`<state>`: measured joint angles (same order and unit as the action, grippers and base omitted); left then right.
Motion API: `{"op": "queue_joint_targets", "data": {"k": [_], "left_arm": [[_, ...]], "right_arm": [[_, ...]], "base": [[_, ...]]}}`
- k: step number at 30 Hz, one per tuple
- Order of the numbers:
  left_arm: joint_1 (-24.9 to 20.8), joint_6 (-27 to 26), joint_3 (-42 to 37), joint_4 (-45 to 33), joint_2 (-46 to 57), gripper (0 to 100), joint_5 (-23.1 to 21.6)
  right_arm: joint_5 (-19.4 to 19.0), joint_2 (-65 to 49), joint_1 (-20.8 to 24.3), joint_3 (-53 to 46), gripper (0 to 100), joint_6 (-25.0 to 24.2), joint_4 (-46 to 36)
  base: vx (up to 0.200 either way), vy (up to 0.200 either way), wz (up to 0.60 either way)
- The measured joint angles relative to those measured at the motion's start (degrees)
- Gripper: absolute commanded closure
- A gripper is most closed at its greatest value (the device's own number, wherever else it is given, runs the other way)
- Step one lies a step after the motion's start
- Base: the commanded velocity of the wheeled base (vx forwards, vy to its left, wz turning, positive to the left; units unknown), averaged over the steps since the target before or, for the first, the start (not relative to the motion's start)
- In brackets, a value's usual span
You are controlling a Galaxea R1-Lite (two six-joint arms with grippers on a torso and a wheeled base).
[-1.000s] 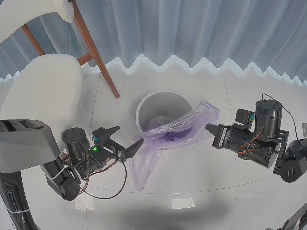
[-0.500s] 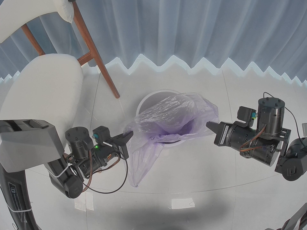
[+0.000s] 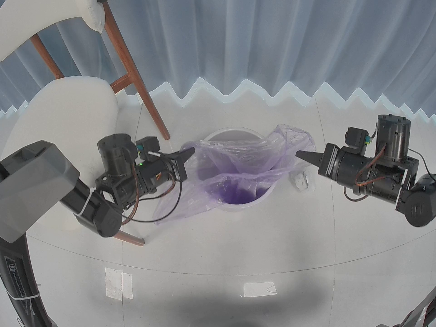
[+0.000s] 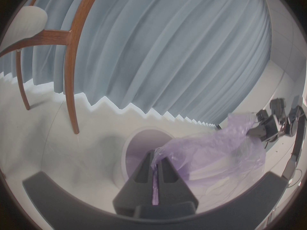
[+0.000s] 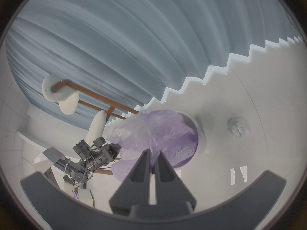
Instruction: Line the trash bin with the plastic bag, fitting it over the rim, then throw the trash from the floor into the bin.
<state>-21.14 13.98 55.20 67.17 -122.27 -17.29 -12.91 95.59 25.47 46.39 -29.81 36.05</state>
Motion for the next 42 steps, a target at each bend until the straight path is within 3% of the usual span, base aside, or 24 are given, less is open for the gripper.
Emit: {"op": "queue_joint_targets", "data": {"k": [10,17,21,24,29,34,42], "left_arm": [[1.7,3.6,21.0,-14.2,-3.7,100,-1.5],[1.7,4.6,31.8,-18.6,-8.1,100,-1.2],[1.6,6.1,33.0,-18.9,-9.4,100,0.0],[1.4,7.6,33.1,-18.5,-10.3,100,3.4],[1.6,10.5,31.6,-14.1,-11.5,100,7.4],[2.4,11.5,28.4,-10.4,-11.7,100,6.3],[2.2,9.9,19.5,-11.2,-7.0,100,3.1]], "right_arm": [[-4.7,9.3,-7.0,13.0,100,-0.5,-3.5],[-6.7,12.2,-9.8,14.6,100,1.5,-4.1],[-8.3,11.6,-10.9,11.2,100,2.3,-4.1],[-8.9,10.9,-11.4,8.0,100,2.5,-3.6],[-7.8,10.4,-11.6,5.8,100,2.7,-2.3],[-7.2,9.8,-11.4,5.3,100,2.6,-0.9],[-7.0,8.9,-10.7,4.5,100,2.7,-0.1]], "base": [[0.000,0.000,0.00],[0.000,0.000,0.00],[0.000,0.000,0.00],[0.000,0.000,0.00],[0.000,0.000,0.00],[0.000,0.000,0.00],[0.000,0.000,0.00]]}}
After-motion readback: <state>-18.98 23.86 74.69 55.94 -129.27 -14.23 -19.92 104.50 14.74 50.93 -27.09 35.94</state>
